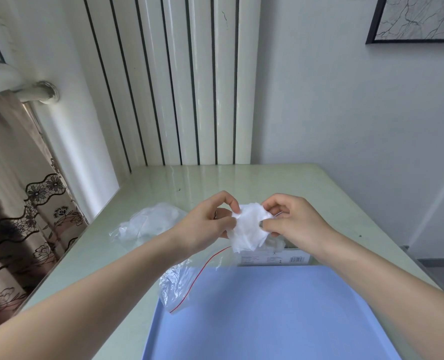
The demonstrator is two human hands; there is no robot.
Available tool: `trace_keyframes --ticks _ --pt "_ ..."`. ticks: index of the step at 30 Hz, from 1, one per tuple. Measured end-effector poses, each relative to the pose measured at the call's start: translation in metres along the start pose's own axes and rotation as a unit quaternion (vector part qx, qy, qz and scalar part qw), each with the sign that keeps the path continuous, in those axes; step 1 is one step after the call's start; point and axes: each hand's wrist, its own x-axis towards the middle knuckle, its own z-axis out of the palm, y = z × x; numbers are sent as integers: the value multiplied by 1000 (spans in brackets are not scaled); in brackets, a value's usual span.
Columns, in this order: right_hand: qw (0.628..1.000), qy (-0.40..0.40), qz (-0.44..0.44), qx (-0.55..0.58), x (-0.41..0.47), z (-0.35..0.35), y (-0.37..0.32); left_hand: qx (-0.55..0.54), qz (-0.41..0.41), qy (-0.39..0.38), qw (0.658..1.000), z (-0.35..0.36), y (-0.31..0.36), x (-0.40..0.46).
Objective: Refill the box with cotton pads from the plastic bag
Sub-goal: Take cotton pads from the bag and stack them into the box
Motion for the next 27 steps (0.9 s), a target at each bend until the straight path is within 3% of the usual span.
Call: trace_keyframes --ticks 7,12,18,22,27 --pt "989 -4 51 141 -3 -2 4 -146 -59 -18 987 1 3 1" --pt "970 4 108 219 -4 0 9 -32 -30 1 999 -2 0 0" --pt "960 22 120 251 -2 0 10 8 5 15 1000 -4 -2 4" --pt "964 37 109 241 2 1 12 -23 1 27 999 -2 -3 6" --pt "961 -9 96 260 2 1 13 -52 -12 52 997 -2 -5 9"
